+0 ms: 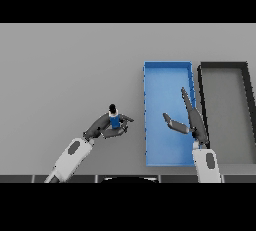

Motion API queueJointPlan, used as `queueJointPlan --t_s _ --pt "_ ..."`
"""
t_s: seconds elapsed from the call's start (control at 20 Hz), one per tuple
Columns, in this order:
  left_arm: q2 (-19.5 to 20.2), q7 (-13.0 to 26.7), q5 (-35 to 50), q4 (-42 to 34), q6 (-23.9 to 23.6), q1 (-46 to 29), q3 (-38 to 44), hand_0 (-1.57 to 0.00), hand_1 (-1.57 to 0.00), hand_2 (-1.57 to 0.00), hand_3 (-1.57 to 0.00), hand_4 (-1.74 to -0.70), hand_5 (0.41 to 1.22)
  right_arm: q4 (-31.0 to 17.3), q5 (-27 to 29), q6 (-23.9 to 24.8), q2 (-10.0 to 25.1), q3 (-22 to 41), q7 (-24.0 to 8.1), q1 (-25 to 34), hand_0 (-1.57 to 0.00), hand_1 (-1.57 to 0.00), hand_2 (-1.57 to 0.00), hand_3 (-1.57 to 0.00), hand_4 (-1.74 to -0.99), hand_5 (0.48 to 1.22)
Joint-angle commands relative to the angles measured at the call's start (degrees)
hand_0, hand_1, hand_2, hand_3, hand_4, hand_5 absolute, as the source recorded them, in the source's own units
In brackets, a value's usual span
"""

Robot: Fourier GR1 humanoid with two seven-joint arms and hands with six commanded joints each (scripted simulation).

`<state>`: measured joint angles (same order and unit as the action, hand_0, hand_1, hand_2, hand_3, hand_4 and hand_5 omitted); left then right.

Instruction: Pick up the blue pipe and place it into the blue bin.

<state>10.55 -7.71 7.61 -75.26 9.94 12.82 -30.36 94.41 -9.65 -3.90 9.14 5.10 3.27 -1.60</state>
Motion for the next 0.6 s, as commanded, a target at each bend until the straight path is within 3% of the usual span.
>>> queueJointPlan --t_s 0.0,0.1,0.2,0.55 --pt "-0.3 1.1 0.3 0.2 -0.4 0.7 0.1 -0.98 -1.1 -1.16 -1.11 -1.55 1.042 -0.2 -0.1 0.1 -0.2 0.1 -0.1 0.3 0.0 0.0 0.0 0.0 -1.182 0.562" --pt "-0.1 0.8 -0.4 -1.4 -0.8 -0.3 -1.5 -1.19 -1.27 -1.31 -1.26 -1.62 1.106 -0.9 0.1 0.3 0.3 -0.6 -0.4 0.6 0.0 0.0 0.0 0.0 -1.178 0.561" --pt "0.2 -0.3 -2.1 -2.3 -1.9 -1.3 -2.9 -1.33 -1.38 -1.4 -1.37 -1.56 1.148 -0.9 -0.3 0.4 -0.1 -0.2 -0.8 1.3 0.0 0.0 0.0 0.0 -1.176 0.559" --pt "-2.1 -4.6 -2.1 -5.5 -2.4 0.3 -1.3 -1.52 -1.53 -1.54 -1.53 -1.48 1.206 -1.1 -0.8 0.4 -0.2 0.2 -0.6 0.6 0.0 0.0 0.0 0.0 -1.154 0.55"
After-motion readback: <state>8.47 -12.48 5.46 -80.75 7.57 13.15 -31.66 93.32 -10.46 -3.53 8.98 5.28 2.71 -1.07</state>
